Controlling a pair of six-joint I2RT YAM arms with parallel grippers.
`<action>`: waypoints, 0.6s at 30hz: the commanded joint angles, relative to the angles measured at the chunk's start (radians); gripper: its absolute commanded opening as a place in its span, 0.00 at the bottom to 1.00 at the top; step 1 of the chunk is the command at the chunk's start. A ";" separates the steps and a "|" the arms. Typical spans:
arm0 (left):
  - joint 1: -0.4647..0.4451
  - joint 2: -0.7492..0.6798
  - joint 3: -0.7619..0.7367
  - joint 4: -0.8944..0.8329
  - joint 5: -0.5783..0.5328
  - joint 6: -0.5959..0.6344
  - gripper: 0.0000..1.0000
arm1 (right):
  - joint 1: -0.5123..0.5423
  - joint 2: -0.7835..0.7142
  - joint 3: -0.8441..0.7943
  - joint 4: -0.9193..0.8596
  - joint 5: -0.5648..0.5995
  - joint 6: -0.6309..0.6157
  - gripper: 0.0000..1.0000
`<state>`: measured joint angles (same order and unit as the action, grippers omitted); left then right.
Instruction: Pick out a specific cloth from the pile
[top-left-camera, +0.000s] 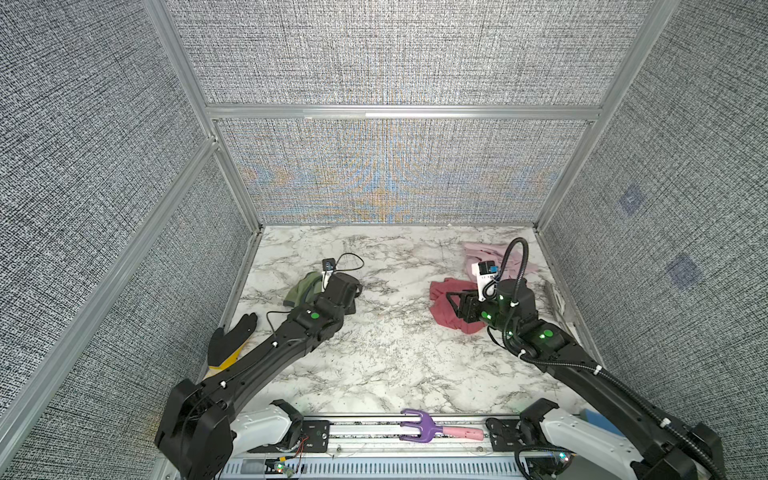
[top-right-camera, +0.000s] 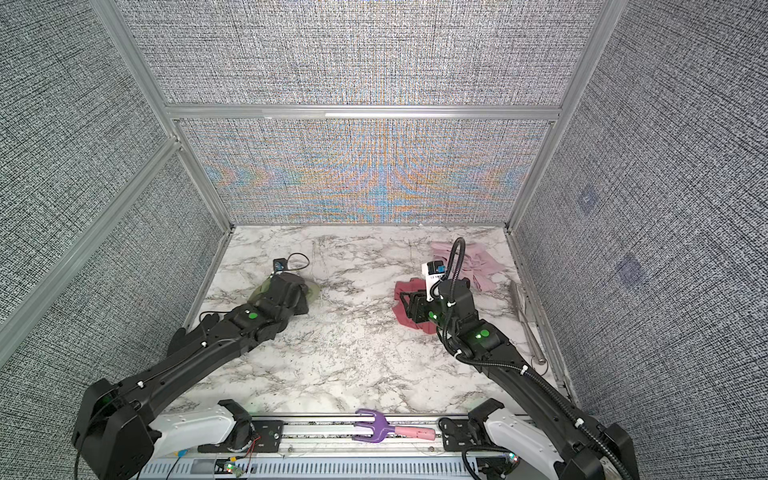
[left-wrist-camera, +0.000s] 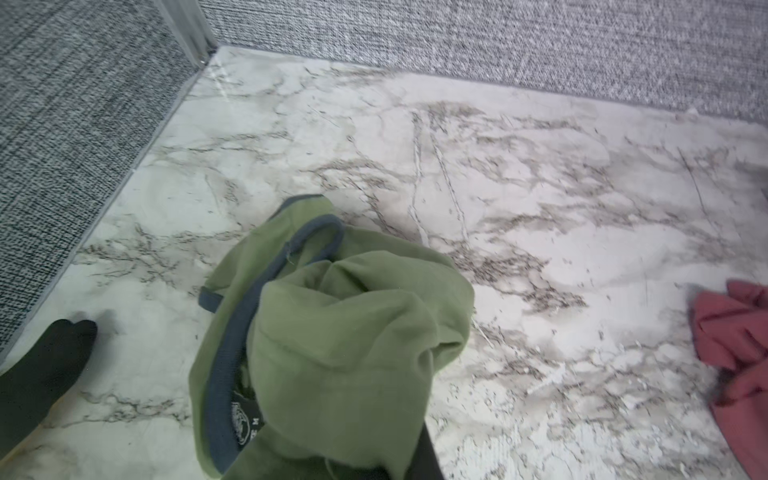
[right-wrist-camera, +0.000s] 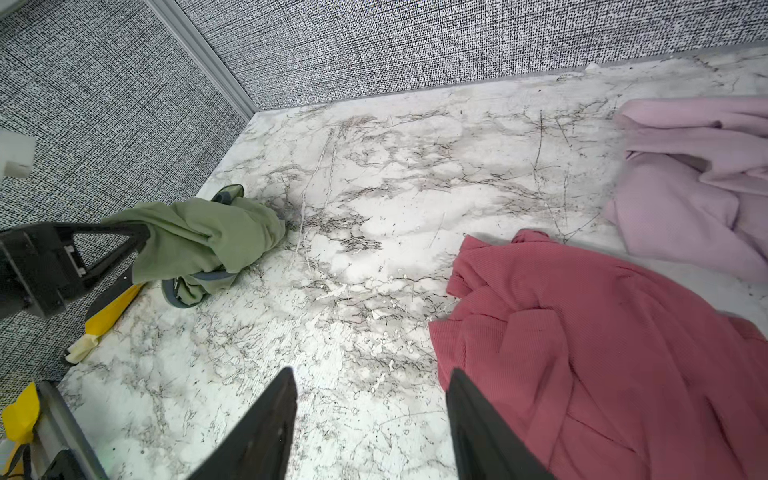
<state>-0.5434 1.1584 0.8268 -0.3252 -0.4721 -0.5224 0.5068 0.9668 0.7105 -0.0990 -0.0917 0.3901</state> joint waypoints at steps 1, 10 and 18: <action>0.085 -0.014 -0.009 0.106 0.065 0.064 0.00 | 0.001 0.005 0.012 0.018 -0.011 0.013 0.60; 0.315 0.150 -0.023 0.248 0.206 0.085 0.00 | 0.002 0.016 0.020 0.015 -0.011 0.014 0.60; 0.416 0.297 -0.046 0.359 0.302 0.066 0.00 | 0.001 0.036 0.048 0.000 -0.001 -0.002 0.60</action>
<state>-0.1436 1.4246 0.7826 -0.0269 -0.2253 -0.4534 0.5068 0.9966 0.7456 -0.1028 -0.1036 0.3897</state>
